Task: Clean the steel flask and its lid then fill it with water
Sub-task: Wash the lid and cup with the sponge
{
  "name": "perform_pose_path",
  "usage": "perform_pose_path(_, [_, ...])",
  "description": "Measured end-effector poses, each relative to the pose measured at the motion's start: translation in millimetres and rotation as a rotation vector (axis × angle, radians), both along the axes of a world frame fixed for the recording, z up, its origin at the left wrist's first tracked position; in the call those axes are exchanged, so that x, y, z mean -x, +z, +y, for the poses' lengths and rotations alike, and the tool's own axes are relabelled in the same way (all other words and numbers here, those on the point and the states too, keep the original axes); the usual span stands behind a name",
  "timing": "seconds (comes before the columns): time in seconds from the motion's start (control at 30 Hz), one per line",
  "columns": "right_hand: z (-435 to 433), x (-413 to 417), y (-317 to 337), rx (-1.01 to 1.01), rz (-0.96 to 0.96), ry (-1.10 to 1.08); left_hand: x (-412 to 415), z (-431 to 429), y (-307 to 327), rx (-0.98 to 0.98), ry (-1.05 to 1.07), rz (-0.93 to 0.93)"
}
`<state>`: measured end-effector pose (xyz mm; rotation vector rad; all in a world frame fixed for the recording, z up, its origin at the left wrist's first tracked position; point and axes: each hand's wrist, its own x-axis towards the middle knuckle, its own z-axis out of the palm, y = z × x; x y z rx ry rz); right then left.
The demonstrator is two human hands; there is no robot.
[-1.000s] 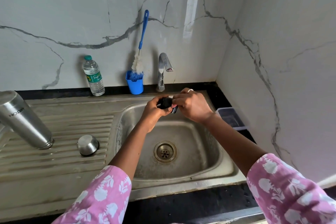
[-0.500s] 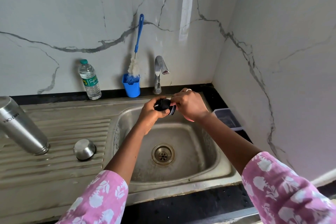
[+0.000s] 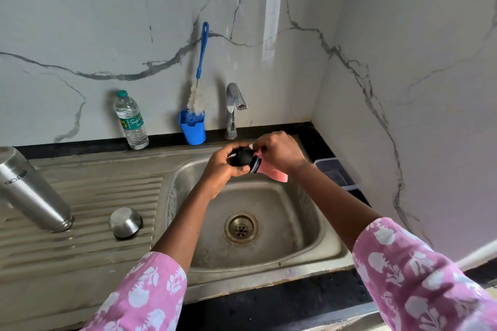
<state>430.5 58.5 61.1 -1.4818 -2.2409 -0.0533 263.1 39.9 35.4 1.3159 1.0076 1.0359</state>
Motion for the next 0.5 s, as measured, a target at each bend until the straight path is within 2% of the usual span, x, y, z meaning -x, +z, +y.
perform_pose_path(0.1, [-4, 1, -3, -0.111, 0.09, 0.04, 2, 2, -2, 0.03, 0.038, -0.042])
perform_pose_path(0.23, [-14, 2, -5, -0.374, -0.018, 0.182, -2, 4, 4, -0.005, 0.125, 0.093])
perform_pose_path(0.3, [-15, 2, -3, -0.451, -0.063, 0.241, -2, 3, 5, 0.005, 0.145, 0.095])
perform_pose_path(0.37, [-14, 1, -1, -0.442, -0.051, 0.213, -1, 3, 3, -0.018, 0.126, 0.086])
perform_pose_path(0.5, [-10, 1, -4, -0.289, 0.075, 0.122, 2, 2, -2, -0.022, 0.07, 0.078])
